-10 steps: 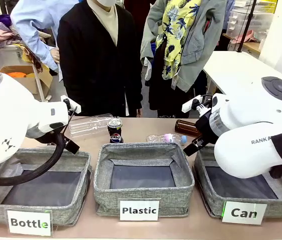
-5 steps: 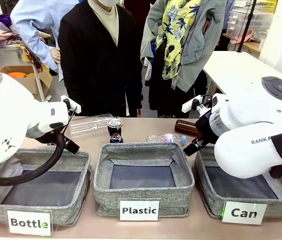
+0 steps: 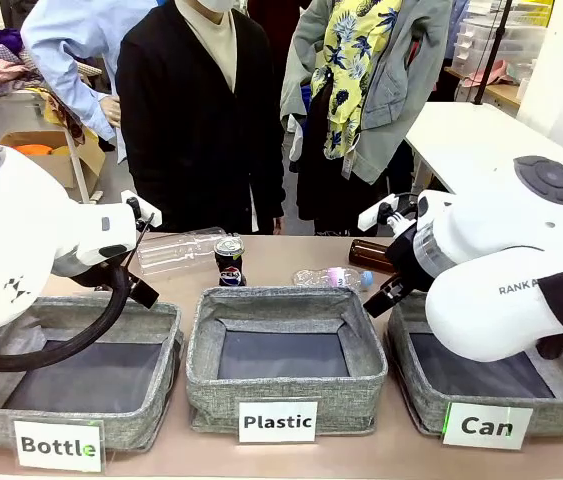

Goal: Sort the can waste into the basket.
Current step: Pick up the can waste from the table and place it in the right Fabric basket.

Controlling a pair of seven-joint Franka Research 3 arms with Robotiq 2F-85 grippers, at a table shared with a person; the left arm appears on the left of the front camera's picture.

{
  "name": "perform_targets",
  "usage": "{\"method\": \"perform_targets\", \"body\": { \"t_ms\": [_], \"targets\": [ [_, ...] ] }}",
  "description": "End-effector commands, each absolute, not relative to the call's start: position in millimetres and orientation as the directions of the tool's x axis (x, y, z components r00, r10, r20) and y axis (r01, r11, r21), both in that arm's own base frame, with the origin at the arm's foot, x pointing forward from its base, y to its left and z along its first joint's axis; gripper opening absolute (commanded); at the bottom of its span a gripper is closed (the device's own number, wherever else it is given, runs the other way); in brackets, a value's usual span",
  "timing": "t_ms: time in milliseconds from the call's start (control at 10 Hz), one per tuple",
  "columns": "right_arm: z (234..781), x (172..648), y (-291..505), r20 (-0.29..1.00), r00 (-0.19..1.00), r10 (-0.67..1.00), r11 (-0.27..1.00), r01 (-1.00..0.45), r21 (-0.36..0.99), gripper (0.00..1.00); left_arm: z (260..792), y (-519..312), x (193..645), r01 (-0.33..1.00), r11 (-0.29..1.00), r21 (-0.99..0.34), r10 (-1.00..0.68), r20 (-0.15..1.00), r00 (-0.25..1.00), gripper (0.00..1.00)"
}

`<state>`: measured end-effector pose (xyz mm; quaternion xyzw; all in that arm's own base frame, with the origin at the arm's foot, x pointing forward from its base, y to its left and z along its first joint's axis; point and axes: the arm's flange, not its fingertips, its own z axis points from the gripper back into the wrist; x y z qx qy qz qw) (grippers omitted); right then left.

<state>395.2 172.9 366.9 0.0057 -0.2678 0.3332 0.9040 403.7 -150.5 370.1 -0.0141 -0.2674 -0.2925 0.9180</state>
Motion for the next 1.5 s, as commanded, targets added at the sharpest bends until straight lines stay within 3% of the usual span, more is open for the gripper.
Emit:
{"method": "perform_targets", "body": {
  "t_ms": [0, 200, 400, 600, 800, 1000, 1200, 1400],
  "targets": [
    [367.9, 394.8, 172.7, 0.489, 0.634, 0.599, 0.778, -0.606, -0.168, 1.00, 370.1, -150.5, 403.7, 0.545, 0.828, 0.131, -0.530, 0.499, 0.686, 1.00],
    [407.8, 382.5, 175.9, 0.496, 0.594, 0.633, 0.754, -0.618, -0.221, 1.00, 409.9, -153.5, 384.2, 0.605, 0.795, 0.041, -0.553, 0.458, 0.696, 1.00],
    [452.1, 361.0, 144.0, 0.600, 0.604, 0.525, 0.795, -0.599, -0.093, 1.00, 458.1, -145.6, 354.2, 0.639, 0.764, -0.090, -0.509, 0.524, 0.682, 1.00],
    [481.8, 338.5, 110.8, 0.590, 0.699, 0.403, 0.795, -0.587, 0.153, 1.00, 489.7, -115.9, 320.3, 0.642, 0.726, -0.246, -0.420, 0.580, 0.698, 1.00],
    [499.2, 320.0, 57.9, 0.508, 0.836, 0.205, 0.752, -0.467, 0.465, 1.00, 504.0, -46.4, 301.4, 0.647, 0.590, -0.483, -0.299, 0.614, 0.730, 1.00],
    [482.4, 298.3, -27.9, 0.577, 0.808, 0.116, 0.611, -0.516, 0.600, 1.00, 485.6, 62.7, 286.1, 0.620, 0.440, -0.649, -0.018, 0.684, 0.729, 1.00],
    [446.7, 282.8, -101.3, 0.579, 0.809, -0.101, 0.524, -0.451, 0.722, 1.00, 436.0, 84.1, 278.4, 0.510, 0.359, -0.781, 0.257, 0.608, 0.751, 1.00],
    [410.5, 275.4, -157.4, 0.502, 0.782, -0.370, 0.406, -0.350, 0.844, 1.00, 384.2, 109.1, 263.8, 0.384, 0.299, -0.873, 0.459, 0.485, 0.744, 1.00]
  ]
}}
